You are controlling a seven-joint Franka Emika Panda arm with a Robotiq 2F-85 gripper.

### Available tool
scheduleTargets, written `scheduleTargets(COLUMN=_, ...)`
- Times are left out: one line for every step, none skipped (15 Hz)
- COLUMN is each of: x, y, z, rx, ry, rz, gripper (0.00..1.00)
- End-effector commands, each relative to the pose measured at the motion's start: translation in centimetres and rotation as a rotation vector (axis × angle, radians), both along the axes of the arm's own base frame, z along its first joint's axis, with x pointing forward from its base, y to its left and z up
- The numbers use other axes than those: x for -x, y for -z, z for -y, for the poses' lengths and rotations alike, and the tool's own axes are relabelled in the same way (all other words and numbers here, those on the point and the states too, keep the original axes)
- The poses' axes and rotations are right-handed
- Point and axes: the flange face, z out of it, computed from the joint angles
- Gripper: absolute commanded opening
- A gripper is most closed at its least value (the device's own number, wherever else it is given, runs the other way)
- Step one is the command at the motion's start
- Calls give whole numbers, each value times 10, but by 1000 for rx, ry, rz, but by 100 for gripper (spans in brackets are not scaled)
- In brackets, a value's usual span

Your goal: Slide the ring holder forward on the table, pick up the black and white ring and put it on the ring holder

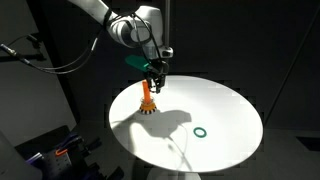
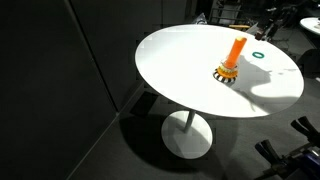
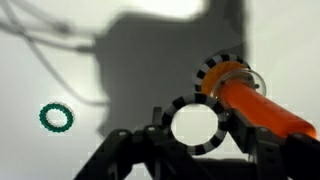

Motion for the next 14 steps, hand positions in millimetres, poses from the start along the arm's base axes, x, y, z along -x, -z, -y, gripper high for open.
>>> scheduleTargets(x=18, y=-22, z=-19, rx=-31, ry=-10, rz=12, gripper=42)
scheduleTargets(x=20, y=-25, z=-24, rx=-35, ry=-18, rz=16, gripper=42)
scheduleTargets(x=22, y=-28, z=-30, rx=-38, ry=-22, rz=23, gripper=42)
scheduleTargets(x=23, y=-30, z=-35, rx=-41, ry=-28, rz=30, gripper=42)
scheduleTargets(x=22, y=-32, z=-41, rx=-44, ry=-30, rz=37, gripper=42)
scheduleTargets(x=22, y=-34, z=-46, rx=-47, ry=-35, rz=42, gripper=42)
scheduleTargets(x=21, y=-35, z=-52, rx=-49, ry=-40, rz=46, gripper=42)
scheduleTargets(x=20, y=-36, z=-56, rx=-48, ry=-45, rz=49, gripper=42)
scheduleTargets(x=19, y=-34, z=-60, rx=-46, ry=-49, rz=53, gripper=42)
scheduleTargets(x=18, y=-33, z=-64, rx=-45, ry=-53, rz=54, gripper=42)
scheduleTargets(x=16, y=-32, z=-68, rx=-44, ry=-57, rz=55, gripper=42)
scheduleTargets(x=15, y=-31, z=-71, rx=-43, ry=-57, rz=57, gripper=42)
scheduleTargets(x=14, y=-30, z=-74, rx=-40, ry=-57, rz=59, gripper=42)
scheduleTargets(x=13, y=-29, z=-77, rx=-38, ry=-57, rz=61, gripper=42)
